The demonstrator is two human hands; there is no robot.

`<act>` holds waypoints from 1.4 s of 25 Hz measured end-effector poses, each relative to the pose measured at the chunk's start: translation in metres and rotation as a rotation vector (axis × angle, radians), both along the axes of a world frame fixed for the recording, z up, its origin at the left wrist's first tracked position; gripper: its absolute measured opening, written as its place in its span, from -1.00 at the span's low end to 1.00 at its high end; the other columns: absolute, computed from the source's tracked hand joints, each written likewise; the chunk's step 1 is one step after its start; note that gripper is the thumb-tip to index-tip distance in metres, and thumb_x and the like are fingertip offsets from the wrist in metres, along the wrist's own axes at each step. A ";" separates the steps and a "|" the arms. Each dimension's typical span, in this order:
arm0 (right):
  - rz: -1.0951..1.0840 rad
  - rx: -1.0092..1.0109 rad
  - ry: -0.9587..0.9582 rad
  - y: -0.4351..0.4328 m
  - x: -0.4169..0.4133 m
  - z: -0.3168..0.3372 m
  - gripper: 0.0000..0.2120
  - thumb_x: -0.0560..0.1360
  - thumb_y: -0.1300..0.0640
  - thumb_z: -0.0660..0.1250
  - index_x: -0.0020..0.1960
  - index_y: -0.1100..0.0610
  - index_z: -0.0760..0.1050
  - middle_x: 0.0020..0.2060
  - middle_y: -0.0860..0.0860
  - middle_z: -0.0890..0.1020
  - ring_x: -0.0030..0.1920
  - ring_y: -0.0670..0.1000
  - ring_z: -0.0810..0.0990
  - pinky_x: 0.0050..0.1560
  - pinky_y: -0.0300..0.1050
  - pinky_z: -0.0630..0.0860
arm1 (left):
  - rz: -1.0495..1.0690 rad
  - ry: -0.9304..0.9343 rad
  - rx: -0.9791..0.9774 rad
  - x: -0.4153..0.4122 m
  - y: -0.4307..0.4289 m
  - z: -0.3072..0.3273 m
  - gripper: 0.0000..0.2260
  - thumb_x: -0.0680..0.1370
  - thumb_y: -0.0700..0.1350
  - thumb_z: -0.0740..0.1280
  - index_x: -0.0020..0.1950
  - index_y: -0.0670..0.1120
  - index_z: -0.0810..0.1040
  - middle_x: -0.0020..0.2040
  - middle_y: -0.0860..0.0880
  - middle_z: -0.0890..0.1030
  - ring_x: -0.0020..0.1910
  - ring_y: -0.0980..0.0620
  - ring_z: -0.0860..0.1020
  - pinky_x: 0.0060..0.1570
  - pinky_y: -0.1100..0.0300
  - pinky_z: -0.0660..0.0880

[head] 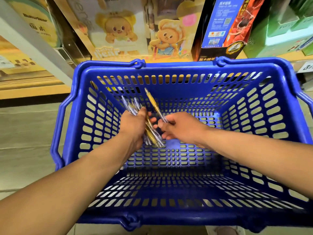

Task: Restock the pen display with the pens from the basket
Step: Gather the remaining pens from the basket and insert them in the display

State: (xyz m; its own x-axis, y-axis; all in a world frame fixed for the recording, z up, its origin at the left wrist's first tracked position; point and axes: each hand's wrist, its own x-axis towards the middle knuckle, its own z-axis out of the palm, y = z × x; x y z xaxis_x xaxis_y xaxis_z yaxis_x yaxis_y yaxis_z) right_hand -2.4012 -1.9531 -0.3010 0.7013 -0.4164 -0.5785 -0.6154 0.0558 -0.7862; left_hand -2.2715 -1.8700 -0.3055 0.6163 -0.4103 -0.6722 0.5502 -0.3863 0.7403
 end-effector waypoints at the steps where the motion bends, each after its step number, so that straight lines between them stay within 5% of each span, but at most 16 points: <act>1: 0.046 -0.072 0.017 -0.004 -0.004 0.004 -0.80 0.64 -0.04 0.28 -0.10 -0.08 0.62 -0.27 -0.04 0.71 -0.21 -0.11 0.72 -0.05 -0.11 0.68 | -0.003 -0.010 -0.005 0.001 0.001 -0.001 -0.78 0.69 -0.14 0.28 0.20 -0.29 0.53 -0.21 -0.09 0.66 -0.33 0.03 0.69 -0.34 0.07 0.67; 5: 0.087 -0.185 0.037 -0.019 -0.027 0.029 -0.83 0.64 -0.15 0.20 0.03 -0.23 0.57 -0.41 -0.09 0.57 -0.46 -0.15 0.46 -0.44 -0.21 0.42 | -0.038 0.070 -0.041 -0.006 0.005 0.010 -0.79 0.68 -0.13 0.30 -0.07 -0.20 0.60 -0.30 -0.06 0.69 -0.34 0.04 0.70 -0.33 0.11 0.66; 8: -0.064 -0.087 -0.039 -0.018 -0.043 0.067 -0.80 0.61 -0.07 0.31 0.21 -0.13 0.57 -0.40 -0.15 0.53 -0.42 -0.17 0.50 -0.36 -0.27 0.44 | -0.022 0.291 -0.094 -0.019 0.016 0.045 -0.88 0.64 -0.19 0.34 -0.03 -0.22 0.62 -0.29 -0.07 0.69 -0.35 0.05 0.68 -0.33 0.15 0.65; 11: -0.279 -0.013 -0.150 -0.006 -0.062 0.122 -0.89 0.56 0.10 0.42 0.06 0.06 0.56 -0.39 -0.10 0.52 -0.40 -0.12 0.55 -0.32 -0.31 0.48 | -0.001 0.409 -0.118 -0.038 0.029 0.099 -0.92 0.62 -0.22 0.35 0.03 -0.23 0.61 -0.25 -0.09 0.69 -0.33 0.06 0.67 -0.29 0.19 0.64; 15: -0.583 0.219 -0.211 0.016 -0.081 0.230 -0.96 0.52 0.16 0.44 -0.04 0.09 0.60 -0.39 -0.08 0.54 -0.38 -0.09 0.48 -0.24 -0.20 0.45 | 0.047 0.410 -0.152 -0.059 0.041 0.215 -0.88 0.64 -0.17 0.34 -0.04 -0.19 0.62 -0.27 -0.07 0.70 -0.34 0.06 0.68 -0.24 0.21 0.65; 21: -1.001 0.620 -0.459 0.057 -0.085 0.425 -0.86 0.47 0.10 0.39 -0.21 0.05 0.71 -0.34 -0.05 0.51 -0.36 -0.16 0.45 -0.27 -0.35 0.48 | 0.096 0.353 -0.205 -0.075 0.070 0.416 -0.89 0.66 -0.09 0.31 0.01 -0.11 0.55 -0.26 -0.01 0.69 -0.23 -0.01 0.72 -0.28 0.03 0.67; 28: -1.053 0.659 -0.429 0.121 -0.103 0.657 -0.78 0.67 -0.03 0.21 0.05 0.05 0.57 -0.07 0.04 0.74 -0.25 -0.01 0.72 -0.25 -0.19 0.62 | -0.074 0.334 -0.204 -0.076 0.127 0.664 -0.91 0.65 -0.17 0.32 0.09 -0.18 0.55 -0.14 -0.09 0.64 -0.31 0.05 0.65 -0.29 0.14 0.64; 32: -1.121 0.825 -0.520 0.133 -0.122 0.755 -0.90 0.64 0.23 0.26 0.00 0.18 0.55 -0.23 0.09 0.67 -0.27 -0.01 0.71 -0.24 -0.19 0.64 | -0.167 0.325 -0.235 -0.096 0.146 0.763 -0.89 0.60 -0.24 0.38 0.08 -0.26 0.57 -0.19 -0.15 0.67 -0.28 -0.02 0.67 -0.22 0.11 0.66; 35: -1.022 0.883 -0.534 0.124 -0.138 0.805 -0.89 0.60 0.34 0.28 0.02 0.19 0.56 -0.18 0.10 0.65 -0.20 0.00 0.67 -0.14 -0.19 0.66 | -0.177 0.304 -0.245 -0.121 0.142 0.805 -0.82 0.57 -0.25 0.41 0.14 -0.28 0.56 -0.24 -0.16 0.68 -0.30 -0.03 0.69 -0.24 0.12 0.66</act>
